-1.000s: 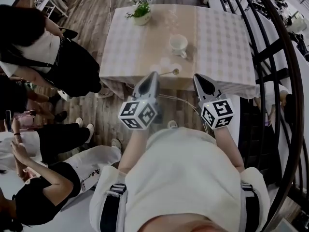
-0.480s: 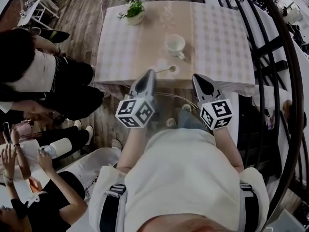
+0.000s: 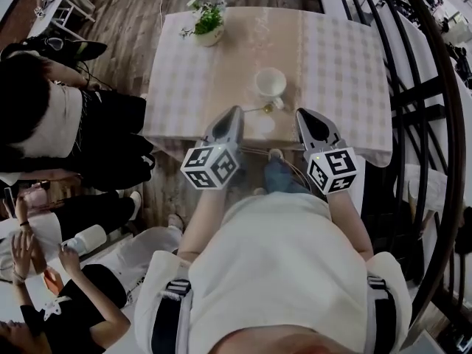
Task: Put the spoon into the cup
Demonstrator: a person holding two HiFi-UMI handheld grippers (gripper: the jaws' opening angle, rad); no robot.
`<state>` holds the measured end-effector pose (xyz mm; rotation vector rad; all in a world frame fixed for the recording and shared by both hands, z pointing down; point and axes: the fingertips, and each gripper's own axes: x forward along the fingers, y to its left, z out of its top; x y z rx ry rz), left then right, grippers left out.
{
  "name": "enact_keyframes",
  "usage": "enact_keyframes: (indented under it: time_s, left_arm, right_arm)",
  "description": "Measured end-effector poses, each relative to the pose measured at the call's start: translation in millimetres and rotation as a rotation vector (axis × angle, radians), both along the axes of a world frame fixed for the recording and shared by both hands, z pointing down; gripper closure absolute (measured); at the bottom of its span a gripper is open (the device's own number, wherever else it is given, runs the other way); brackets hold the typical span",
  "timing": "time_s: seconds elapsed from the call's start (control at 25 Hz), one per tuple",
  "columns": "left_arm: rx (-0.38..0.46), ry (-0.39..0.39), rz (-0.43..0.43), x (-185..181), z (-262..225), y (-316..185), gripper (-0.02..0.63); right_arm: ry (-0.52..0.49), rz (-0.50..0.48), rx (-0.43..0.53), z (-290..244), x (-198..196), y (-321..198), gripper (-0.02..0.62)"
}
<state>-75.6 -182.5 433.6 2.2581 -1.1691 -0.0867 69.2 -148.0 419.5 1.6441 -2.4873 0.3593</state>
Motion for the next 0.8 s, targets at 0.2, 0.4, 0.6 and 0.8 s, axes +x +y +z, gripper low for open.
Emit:
enact_keyframes:
  time_s: [0.2, 0.4, 0.6, 0.8]
  left_arm:
    - [-0.016, -0.014, -0.024, 5, 5, -27, 0.603]
    - [-0.047, -0.032, -0.036, 16, 13, -53, 0.603]
    - [-0.064, -0.042, -0.040, 27, 33, -58, 0.603]
    - [-0.099, -0.057, -0.053, 32, 39, -88, 0.603]
  right_arm:
    - [-0.004, -0.027, -0.010, 3, 5, -30, 0.595]
    - [-0.008, -0.039, -0.038, 5, 14, -57, 0.595]
    - [-0.011, -0.049, -0.047, 21, 20, -62, 0.595]
    - [-0.015, -0.062, -0.085, 22, 22, -90, 0.595]
